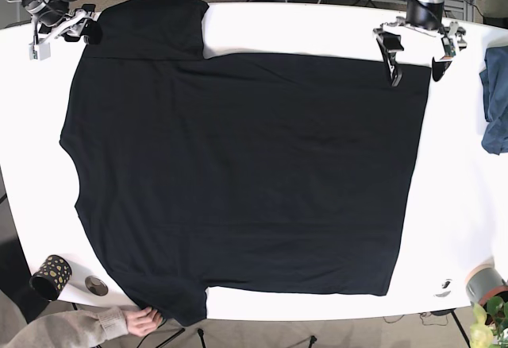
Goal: Fold the T-shirt properly
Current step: 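Lower both grippers to the collar-side corners of the black T-shirt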
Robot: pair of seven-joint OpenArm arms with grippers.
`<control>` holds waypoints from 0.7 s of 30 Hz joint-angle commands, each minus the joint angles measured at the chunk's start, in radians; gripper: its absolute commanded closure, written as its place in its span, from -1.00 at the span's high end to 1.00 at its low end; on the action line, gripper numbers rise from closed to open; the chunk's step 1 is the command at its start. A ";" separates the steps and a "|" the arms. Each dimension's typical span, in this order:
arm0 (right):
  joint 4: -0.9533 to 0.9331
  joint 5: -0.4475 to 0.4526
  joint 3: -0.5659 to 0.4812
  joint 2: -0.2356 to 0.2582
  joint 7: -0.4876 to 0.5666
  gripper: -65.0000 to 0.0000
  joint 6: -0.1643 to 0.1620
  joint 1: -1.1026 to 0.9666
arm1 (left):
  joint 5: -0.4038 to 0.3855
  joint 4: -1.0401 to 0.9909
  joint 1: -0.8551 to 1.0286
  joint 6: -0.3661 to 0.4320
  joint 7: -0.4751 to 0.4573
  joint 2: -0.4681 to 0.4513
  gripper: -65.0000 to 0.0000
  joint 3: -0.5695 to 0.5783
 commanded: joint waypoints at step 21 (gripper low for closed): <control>-0.171 0.008 -0.065 0.008 0.017 0.10 0.006 0.017 | -0.002 0.015 -0.094 -0.006 0.103 -0.004 0.62 -0.008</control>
